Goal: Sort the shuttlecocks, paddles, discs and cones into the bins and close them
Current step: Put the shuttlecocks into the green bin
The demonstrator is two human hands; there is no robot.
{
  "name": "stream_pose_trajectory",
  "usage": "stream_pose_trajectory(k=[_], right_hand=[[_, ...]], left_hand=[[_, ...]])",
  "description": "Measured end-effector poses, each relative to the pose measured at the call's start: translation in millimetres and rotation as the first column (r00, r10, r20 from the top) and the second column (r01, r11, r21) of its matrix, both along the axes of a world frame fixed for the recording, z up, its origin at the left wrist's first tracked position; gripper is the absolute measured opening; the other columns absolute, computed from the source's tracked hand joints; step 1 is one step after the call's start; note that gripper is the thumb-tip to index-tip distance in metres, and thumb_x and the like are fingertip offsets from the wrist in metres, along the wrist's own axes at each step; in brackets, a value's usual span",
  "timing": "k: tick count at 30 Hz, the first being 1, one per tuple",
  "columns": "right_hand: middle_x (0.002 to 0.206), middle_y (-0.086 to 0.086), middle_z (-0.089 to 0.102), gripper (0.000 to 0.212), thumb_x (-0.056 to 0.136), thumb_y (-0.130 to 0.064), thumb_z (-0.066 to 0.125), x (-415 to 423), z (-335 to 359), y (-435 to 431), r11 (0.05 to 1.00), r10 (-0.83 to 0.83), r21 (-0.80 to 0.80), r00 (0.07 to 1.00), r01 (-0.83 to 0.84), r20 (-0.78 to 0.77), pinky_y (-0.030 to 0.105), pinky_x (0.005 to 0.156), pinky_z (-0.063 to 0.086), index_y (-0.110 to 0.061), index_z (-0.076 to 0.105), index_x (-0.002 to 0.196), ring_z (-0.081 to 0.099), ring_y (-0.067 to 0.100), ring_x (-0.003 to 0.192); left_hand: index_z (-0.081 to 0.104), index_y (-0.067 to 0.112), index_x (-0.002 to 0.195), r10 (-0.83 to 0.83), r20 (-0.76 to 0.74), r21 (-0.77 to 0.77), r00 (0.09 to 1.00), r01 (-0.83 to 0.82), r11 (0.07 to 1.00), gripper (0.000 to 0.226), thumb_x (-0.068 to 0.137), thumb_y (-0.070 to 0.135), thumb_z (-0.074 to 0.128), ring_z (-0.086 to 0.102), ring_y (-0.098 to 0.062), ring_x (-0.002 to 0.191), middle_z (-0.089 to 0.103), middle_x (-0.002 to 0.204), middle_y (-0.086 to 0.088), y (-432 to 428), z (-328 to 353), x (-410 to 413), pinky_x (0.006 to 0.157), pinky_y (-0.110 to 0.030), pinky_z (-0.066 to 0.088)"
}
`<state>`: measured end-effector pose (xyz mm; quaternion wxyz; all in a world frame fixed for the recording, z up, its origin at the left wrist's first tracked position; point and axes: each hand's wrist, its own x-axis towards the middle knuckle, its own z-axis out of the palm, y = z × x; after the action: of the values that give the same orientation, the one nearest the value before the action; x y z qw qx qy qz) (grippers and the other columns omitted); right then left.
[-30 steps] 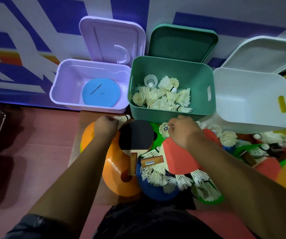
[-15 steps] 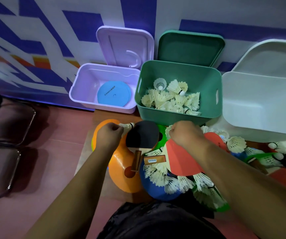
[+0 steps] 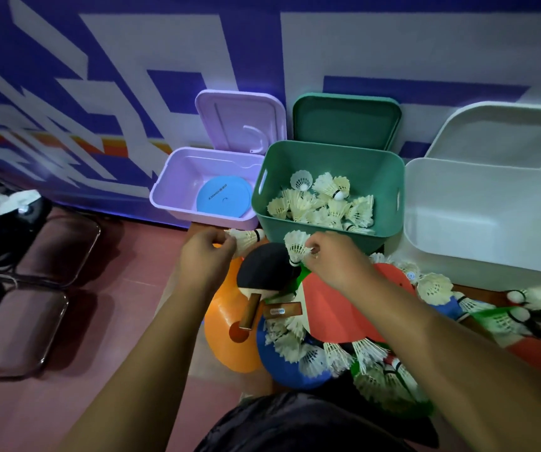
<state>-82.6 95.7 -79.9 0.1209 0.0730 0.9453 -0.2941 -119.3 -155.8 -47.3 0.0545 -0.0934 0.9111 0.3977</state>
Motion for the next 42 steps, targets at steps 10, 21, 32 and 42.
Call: stream_pose_trajectory(k=[10,21,32,42], right_hand=[[0.094,-0.014,0.066,0.003,0.095,-0.028,0.073,28.1,47.1,49.5,0.959,-0.169,-0.267,0.947,0.094,-0.273,0.028,0.076,0.056,-0.026,0.073,0.098,0.065,0.003,0.083],[0.093,-0.014,0.071,0.005,0.096,-0.033,0.072,58.1,70.4,125.9,0.759,-0.602,-0.428,0.78,0.491,-0.172,0.02,0.073,0.046,-0.03,0.075,0.097,0.066,0.001,0.089],[0.128,-0.012,0.064,0.056,0.097,-0.039,0.072,15.1,101.0,136.2,0.787,-0.566,-0.427,0.796,0.445,-0.214,0.033,0.102,0.048,-0.032,0.054,0.15,0.063,0.012,0.118],[0.127,-0.009,0.071,0.028,0.098,-0.022,0.06,8.2,75.9,96.5,0.849,-0.469,-0.359,0.866,0.387,-0.174,0.029,0.098,0.049,-0.028,0.077,0.12,0.065,0.014,0.116]], left_hand=[[0.071,0.027,0.085,-0.052,-0.229,0.076,0.972,0.071,0.995,0.013,0.09,0.037,0.065,0.07,-0.017,0.084,0.073,0.091,0.008,62.0,65.7,-25.5,0.077,-0.04,0.058],[0.078,0.017,0.084,-0.379,0.011,-0.032,0.925,0.379,0.925,0.019,0.093,0.03,0.067,0.073,-0.019,0.074,0.075,0.074,-0.001,143.1,51.5,-30.3,0.075,-0.041,0.063],[0.076,0.012,0.085,-0.452,0.071,-0.057,0.889,0.456,0.888,0.024,0.099,0.029,0.066,0.073,-0.019,0.08,0.075,0.086,0.0,115.7,41.4,-9.5,0.076,-0.038,0.061],[0.077,0.011,0.083,-0.291,0.149,-0.051,0.945,0.302,0.952,0.026,0.099,0.028,0.065,0.071,-0.028,0.077,0.074,0.074,-0.004,55.6,25.4,-0.7,0.076,-0.049,0.062]])
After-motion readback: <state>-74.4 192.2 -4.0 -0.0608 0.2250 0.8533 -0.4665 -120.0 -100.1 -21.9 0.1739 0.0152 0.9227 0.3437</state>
